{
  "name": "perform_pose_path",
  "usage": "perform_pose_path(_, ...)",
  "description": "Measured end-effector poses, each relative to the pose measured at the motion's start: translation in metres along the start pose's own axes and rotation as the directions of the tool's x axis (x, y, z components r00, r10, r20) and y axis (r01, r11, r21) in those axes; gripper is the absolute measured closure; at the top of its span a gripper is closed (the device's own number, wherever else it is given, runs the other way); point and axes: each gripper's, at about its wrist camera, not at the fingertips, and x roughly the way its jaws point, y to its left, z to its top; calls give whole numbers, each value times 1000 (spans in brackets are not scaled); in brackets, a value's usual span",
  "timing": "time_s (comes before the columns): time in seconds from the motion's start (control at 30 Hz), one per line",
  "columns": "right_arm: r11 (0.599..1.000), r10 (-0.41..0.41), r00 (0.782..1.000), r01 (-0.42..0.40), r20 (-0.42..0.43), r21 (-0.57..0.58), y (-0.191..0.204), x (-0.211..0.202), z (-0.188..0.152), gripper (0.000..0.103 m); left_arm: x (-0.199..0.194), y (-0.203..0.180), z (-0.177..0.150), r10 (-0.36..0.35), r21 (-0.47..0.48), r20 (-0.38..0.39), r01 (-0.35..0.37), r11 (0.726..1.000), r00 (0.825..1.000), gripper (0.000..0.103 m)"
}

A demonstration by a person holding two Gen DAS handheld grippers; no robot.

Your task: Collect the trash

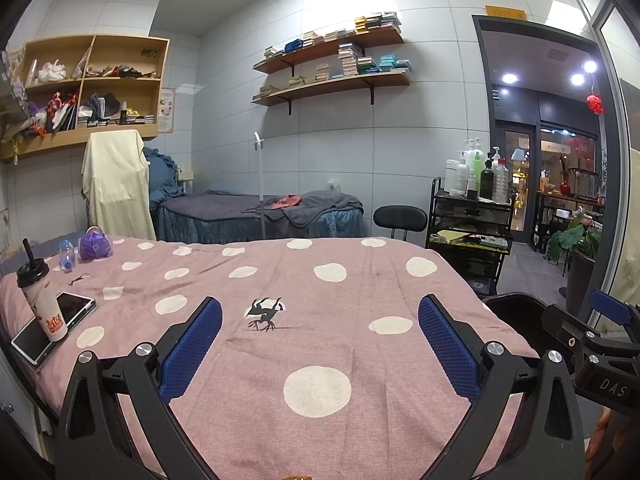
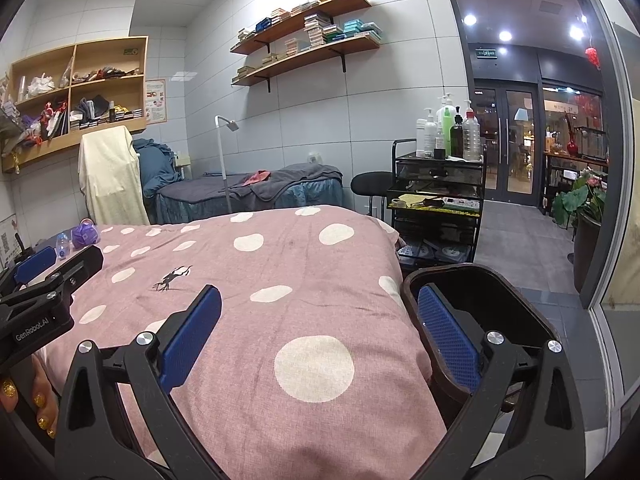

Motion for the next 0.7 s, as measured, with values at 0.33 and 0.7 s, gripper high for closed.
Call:
perform_pose_path(0.33, 1000, 1, 1000, -1, -1, 4, -1, 0, -1, 6, 4, -3, 2, -8, 15, 10, 8, 1000, 1000, 6)
perform_pose_path(0.7, 1000, 0, 1000, 0, 0, 3, -1, -1, -1, 6, 6, 0, -1, -12, 16, 4, 12, 1000, 1000, 6)
